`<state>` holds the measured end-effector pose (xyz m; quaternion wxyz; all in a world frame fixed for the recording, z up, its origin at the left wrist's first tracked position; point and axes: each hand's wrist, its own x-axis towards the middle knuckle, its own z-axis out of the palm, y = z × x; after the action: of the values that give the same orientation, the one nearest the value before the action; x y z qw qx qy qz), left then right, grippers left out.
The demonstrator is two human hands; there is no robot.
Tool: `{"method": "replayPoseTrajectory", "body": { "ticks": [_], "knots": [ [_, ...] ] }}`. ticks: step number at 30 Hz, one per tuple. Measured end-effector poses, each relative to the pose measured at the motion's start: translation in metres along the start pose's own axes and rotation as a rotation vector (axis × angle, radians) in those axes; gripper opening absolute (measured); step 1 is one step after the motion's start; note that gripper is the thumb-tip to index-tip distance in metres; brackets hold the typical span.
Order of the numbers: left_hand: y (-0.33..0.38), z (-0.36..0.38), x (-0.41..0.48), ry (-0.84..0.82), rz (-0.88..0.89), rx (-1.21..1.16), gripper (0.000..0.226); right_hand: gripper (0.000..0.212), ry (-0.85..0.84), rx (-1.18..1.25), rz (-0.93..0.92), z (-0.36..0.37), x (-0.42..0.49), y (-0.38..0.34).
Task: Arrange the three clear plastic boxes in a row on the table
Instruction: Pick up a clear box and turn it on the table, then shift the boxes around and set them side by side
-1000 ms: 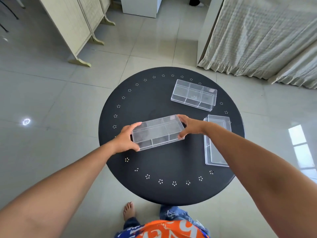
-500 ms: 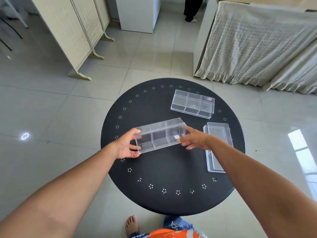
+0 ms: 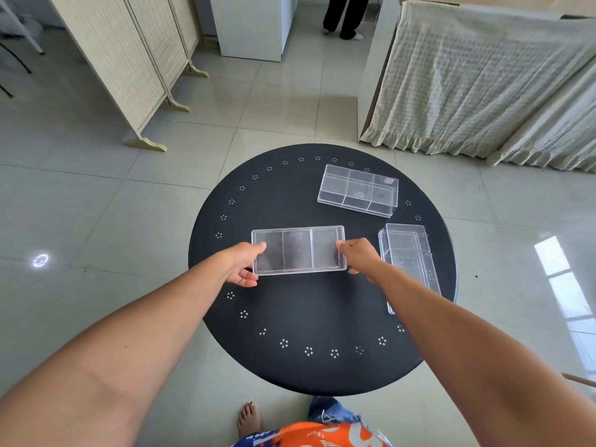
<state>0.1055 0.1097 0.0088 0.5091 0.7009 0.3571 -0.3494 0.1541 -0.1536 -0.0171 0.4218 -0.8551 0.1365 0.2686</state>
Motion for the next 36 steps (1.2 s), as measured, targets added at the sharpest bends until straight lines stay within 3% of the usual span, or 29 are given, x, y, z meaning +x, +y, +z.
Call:
{"method": "replayPoseTrajectory", "body": {
  "ticks": [5, 11, 21, 24, 26, 31, 36],
  "knots": [
    [-0.009, 0.001, 0.005, 0.047, 0.06, 0.008, 0.034, 0.04, 0.011, 0.011, 0.035, 0.004, -0.007, 0.006],
    [-0.018, -0.002, 0.012, 0.116, 0.12, 0.027, 0.014, 0.029, 0.037, 0.023, 0.031, 0.011, -0.01, 0.007],
    [-0.019, 0.001, 0.014, 0.196, 0.184, 0.186, 0.041, 0.026, 0.077, -0.063, -0.01, 0.012, -0.015, 0.013],
    [-0.006, 0.008, 0.008, 0.469, 0.241, 0.453, 0.063, 0.025, 0.15, -0.089, -0.056, 0.005, -0.021, 0.015],
    [0.006, 0.014, 0.006, 0.585, 0.366, 0.542, 0.06, 0.036, 0.235, -0.114, -0.07, -0.002, -0.027, 0.021],
    [0.038, 0.048, 0.002, 0.5, 0.671, 0.58, 0.045, 0.04, 0.413, -0.316, -0.091, -0.021, -0.047, 0.047],
    [0.069, 0.092, 0.002, 0.271, 0.762, 0.606, 0.04, 0.059, 0.579, -0.429, 0.006, -0.034, -0.075, 0.066]
  ]
}}
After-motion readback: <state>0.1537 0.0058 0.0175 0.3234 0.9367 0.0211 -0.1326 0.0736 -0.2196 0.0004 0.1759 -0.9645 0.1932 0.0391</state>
